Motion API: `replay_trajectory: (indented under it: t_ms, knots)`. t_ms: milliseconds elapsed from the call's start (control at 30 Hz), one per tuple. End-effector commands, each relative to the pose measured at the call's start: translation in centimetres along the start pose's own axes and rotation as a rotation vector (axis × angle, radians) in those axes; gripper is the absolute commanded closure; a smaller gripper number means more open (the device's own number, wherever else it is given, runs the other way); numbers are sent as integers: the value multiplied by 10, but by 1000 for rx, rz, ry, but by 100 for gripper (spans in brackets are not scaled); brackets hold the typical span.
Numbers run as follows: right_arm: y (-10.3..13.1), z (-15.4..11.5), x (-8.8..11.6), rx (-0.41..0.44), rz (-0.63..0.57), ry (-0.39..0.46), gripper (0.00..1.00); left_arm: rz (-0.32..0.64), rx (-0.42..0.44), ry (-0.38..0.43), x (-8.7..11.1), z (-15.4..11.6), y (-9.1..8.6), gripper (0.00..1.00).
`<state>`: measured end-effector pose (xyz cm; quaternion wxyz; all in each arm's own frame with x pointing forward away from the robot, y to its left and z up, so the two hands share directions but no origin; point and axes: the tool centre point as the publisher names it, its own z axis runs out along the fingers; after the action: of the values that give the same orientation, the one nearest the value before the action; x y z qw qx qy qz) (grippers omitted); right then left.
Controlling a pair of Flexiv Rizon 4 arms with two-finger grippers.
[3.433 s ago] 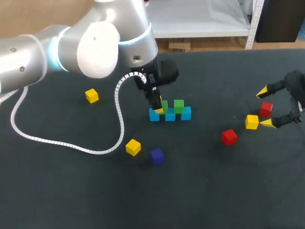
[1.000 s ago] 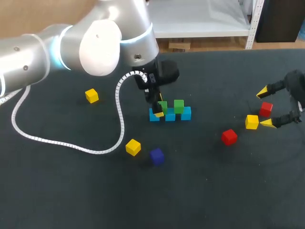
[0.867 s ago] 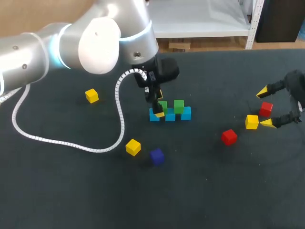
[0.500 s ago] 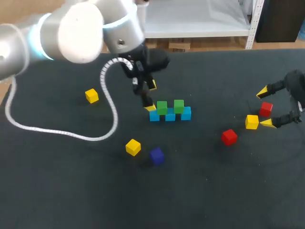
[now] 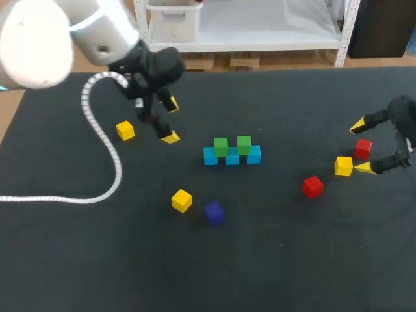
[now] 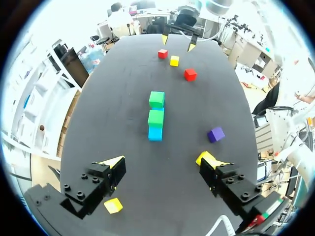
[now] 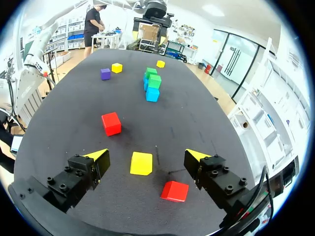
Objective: Place the blue cubes, place green cubes on the blue cubes, place the yellow cubes on the green cubes, then place the red cubes on the yellow cubes, and place purple cube on the red cubes.
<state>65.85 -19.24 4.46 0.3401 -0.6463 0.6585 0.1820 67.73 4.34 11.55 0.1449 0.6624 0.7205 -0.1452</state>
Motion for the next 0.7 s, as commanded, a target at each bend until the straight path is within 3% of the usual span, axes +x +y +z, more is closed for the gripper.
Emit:
replay_trajectory:
  t_ms: [33,300,700]
  knots:
    - [0,1,1,1,-1,-4,0,2,-30,-105,25,-16,-12,0]
    - [0,1,1,1,-1,-4,0,-23,-32,-184,68,-41,-14,0]
    - [0,1,1,1,-1,-4,0,-18,-30,-171,118,-66,-13,0]
